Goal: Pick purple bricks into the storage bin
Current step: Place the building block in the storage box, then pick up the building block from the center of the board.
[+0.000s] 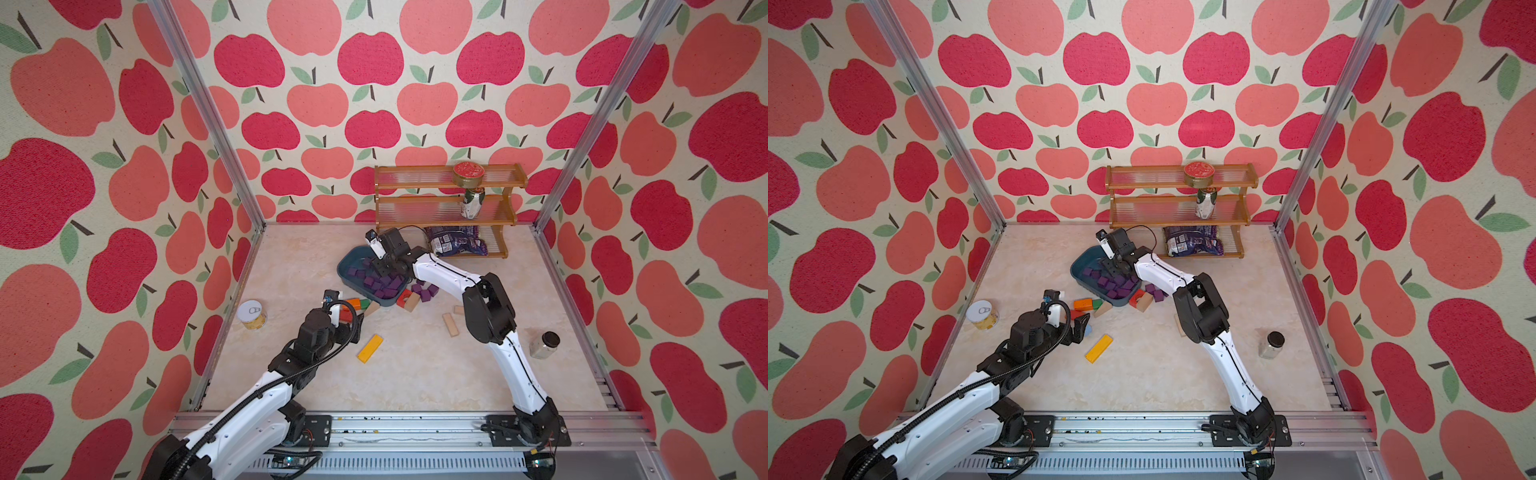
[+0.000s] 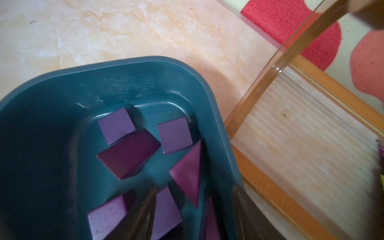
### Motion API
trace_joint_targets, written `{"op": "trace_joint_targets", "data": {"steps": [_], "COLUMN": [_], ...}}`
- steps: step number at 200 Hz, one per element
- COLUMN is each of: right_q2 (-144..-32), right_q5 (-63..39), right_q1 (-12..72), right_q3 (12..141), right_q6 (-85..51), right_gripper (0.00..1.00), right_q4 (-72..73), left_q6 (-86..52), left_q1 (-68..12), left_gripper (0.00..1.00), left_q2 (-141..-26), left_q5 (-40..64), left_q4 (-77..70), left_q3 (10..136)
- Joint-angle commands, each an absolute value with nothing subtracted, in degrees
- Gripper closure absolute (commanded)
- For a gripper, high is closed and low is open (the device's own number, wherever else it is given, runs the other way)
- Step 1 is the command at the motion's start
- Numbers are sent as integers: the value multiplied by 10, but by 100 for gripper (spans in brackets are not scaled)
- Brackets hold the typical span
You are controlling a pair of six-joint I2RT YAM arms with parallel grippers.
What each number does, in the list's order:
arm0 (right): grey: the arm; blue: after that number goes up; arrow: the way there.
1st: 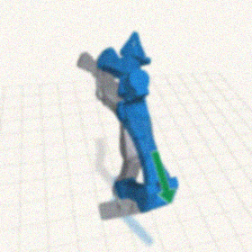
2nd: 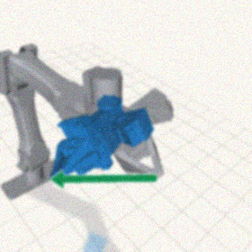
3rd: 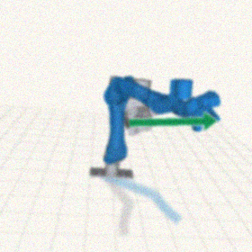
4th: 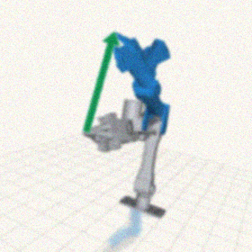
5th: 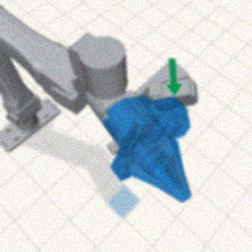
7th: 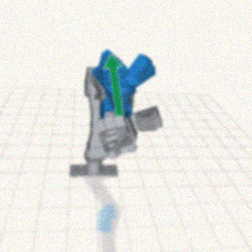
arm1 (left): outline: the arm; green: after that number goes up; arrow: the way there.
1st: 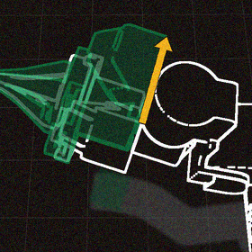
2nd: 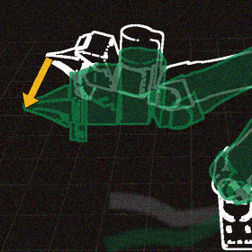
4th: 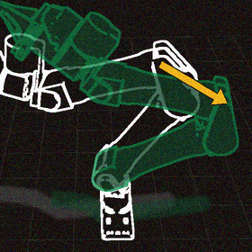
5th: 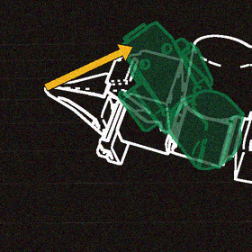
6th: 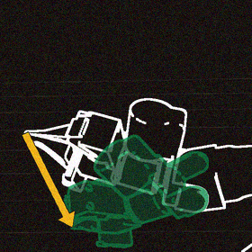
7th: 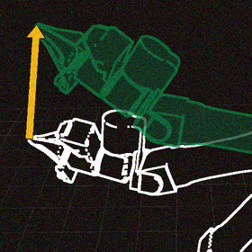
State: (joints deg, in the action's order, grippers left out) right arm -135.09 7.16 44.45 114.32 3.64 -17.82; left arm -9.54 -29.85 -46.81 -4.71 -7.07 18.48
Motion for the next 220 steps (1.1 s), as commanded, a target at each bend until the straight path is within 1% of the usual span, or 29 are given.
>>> {"op": "trace_joint_targets", "data": {"steps": [1,60,80,93,113,133,144,164,183,202,220], "right_q2": [-1277,-1076,-1000,-953,-871,-780,-726,-633,-564,-515,-473], "right_q5": [85,105,119,132,146,149,143,108,70,79,74], "right_q1": [439,443,446,448,453,454,453,454,454,454,454], "right_q3": [1108,899,836,801,723,641,595,520,473,440,422], "right_q6": [17,-44,-76,-94,-114,-126,-126,-131,-134,-128,-129], "right_gripper": [39,39,38,38,38,37,35,27,26,25,19], "right_q4": [-162,-142,-176,-207,-214,-204,-192,-162,-147,-156,-172], "left_q6": [-95,-93,-98,-101,-112,-117,-115,-102,-98,-104,-99], "left_q1": [-294,-294,-293,-294,-299,-317,-326,-339,-354,-367,-384], "left_gripper": [1,1,1,1,1,1,1,1,1,1,1], "left_q2": [-463,-468,-477,-488,-514,-551,-575,-620,-676,-721,-757], "left_q5": [-47,-41,-31,-12,19,19,12,15,4,-9,-26], "left_q4": [-65,-67,-49,-38,-42,-56,-58,-60,-60,-76,-96], "left_q3": [181,189,211,229,252,273,288,315,347,371,392]}}
